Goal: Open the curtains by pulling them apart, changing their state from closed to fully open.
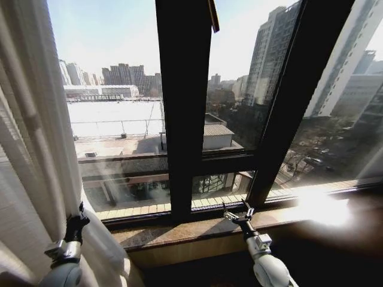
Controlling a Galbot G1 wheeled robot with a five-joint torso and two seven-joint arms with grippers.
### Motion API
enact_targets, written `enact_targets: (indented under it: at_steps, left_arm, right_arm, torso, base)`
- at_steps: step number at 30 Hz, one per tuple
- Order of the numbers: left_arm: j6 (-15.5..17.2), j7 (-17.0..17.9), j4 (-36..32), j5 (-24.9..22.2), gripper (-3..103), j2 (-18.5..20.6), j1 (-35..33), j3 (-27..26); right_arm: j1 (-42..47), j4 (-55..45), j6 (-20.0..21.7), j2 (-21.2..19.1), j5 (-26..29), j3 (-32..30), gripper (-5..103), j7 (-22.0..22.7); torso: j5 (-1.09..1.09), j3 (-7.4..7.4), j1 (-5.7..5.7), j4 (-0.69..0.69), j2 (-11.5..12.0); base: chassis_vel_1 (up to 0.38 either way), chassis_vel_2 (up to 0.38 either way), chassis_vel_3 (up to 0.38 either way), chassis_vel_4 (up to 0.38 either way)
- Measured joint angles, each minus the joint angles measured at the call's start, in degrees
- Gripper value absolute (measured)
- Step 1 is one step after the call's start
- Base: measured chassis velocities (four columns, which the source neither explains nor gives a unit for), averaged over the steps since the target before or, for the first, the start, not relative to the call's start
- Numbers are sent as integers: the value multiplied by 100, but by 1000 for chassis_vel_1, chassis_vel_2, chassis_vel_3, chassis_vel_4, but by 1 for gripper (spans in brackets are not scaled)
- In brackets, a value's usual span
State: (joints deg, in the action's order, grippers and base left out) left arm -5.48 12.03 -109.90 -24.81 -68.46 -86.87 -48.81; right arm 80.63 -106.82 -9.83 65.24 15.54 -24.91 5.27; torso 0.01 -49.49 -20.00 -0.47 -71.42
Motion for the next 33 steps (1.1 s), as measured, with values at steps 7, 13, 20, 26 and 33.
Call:
enact_targets:
  at_steps: [7,13,20,26,33]
  left_arm:
    - [-28,4,-13,-6,0,-9,-74,-76]
    - [-32,15,-54,-9,0,-32,-135,-114]
    - [-72,15,-75,-9,0,-52,-220,-158]
    - [-97,15,-89,-9,0,-60,-291,-208]
    - [-130,30,-119,-22,0,-62,-397,-287]
  right_arm:
    - [0,0,0,0,0,0,100,0]
    - [0,0,0,0,0,0,100,0]
    - [0,0,0,0,0,0,100,0]
    - [0,0,0,0,0,0,100,0]
    - [0,-1,0,1,0,1,100,-1]
  torso:
    - [-1,0,0,0,0]
    - [-2,0,-1,0,0]
    - [-2,0,0,0,0]
    - [1,0,0,0,0]
    - [-4,1,1,2,-2]
  base:
    - [378,321,-402,-331]
    - [387,325,-396,-311]
    - [392,307,-402,-292]
    - [420,285,-434,-280]
    - [216,169,-228,-175]
